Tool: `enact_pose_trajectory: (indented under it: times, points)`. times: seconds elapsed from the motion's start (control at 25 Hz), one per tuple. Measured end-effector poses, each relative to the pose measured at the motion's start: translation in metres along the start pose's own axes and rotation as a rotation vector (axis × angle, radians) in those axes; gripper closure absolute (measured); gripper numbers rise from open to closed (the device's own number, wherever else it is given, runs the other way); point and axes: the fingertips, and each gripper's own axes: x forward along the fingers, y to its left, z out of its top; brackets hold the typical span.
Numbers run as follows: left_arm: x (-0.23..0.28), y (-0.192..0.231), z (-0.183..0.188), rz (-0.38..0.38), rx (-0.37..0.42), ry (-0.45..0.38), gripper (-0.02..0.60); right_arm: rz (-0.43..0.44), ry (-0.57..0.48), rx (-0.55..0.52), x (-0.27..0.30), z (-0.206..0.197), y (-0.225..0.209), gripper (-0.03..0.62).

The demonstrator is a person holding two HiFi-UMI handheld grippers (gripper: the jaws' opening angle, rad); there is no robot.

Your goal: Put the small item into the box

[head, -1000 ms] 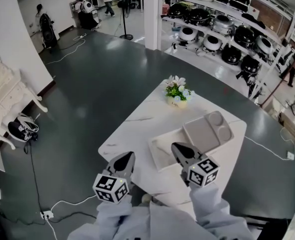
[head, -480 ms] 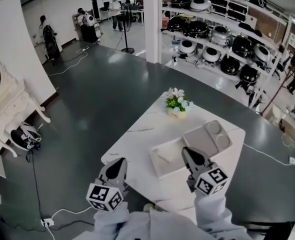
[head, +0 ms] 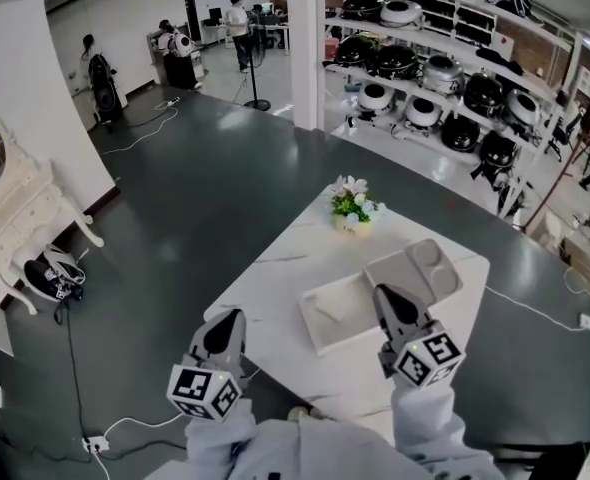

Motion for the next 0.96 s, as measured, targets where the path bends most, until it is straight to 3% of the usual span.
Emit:
enact_pose_trajectory:
  times: [0.96]
  points:
    - [-0.0097,-0.0032,-0.0025,0.029,0.014,0.003,0.583,-0.022,0.007,-0.028,-0.0063,-0.0016,-0.0036,0.602]
